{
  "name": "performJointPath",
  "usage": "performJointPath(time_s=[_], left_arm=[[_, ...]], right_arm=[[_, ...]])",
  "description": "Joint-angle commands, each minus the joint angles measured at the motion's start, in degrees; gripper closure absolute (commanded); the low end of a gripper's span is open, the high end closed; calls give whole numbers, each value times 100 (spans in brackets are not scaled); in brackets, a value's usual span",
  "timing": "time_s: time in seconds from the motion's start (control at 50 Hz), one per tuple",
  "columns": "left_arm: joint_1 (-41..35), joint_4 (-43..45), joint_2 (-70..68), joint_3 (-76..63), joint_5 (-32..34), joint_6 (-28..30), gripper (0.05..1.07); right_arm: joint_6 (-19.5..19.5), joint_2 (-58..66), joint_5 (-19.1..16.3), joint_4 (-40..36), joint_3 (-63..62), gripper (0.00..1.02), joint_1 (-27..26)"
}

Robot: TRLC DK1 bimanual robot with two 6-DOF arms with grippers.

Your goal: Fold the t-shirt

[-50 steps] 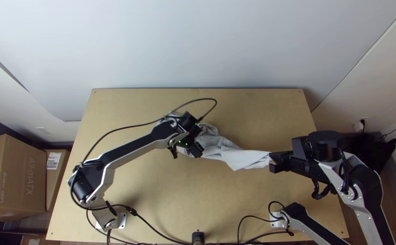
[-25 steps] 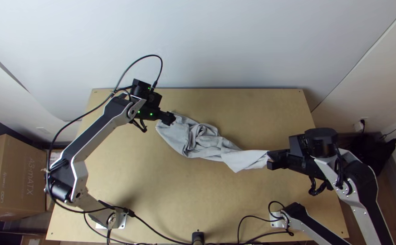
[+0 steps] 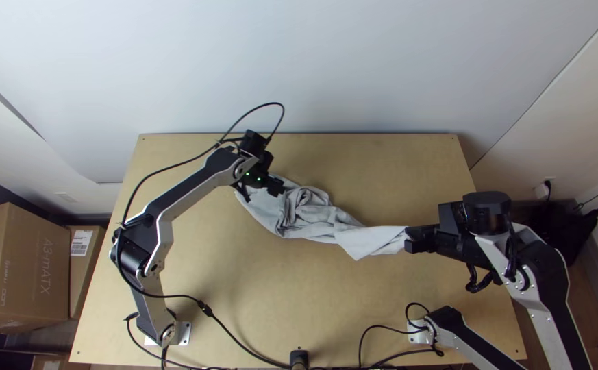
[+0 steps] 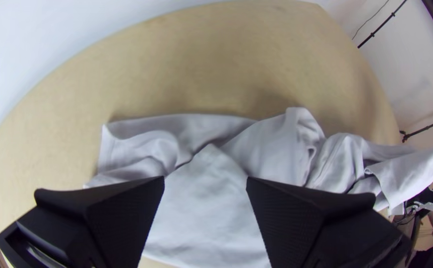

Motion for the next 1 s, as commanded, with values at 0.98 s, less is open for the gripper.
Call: performJointPath(time_s=[0.98], left_arm=[[-638, -909, 1598, 1606, -1413, -459, 64]], right_arm=[[50, -122, -45, 233, -140, 100, -59]])
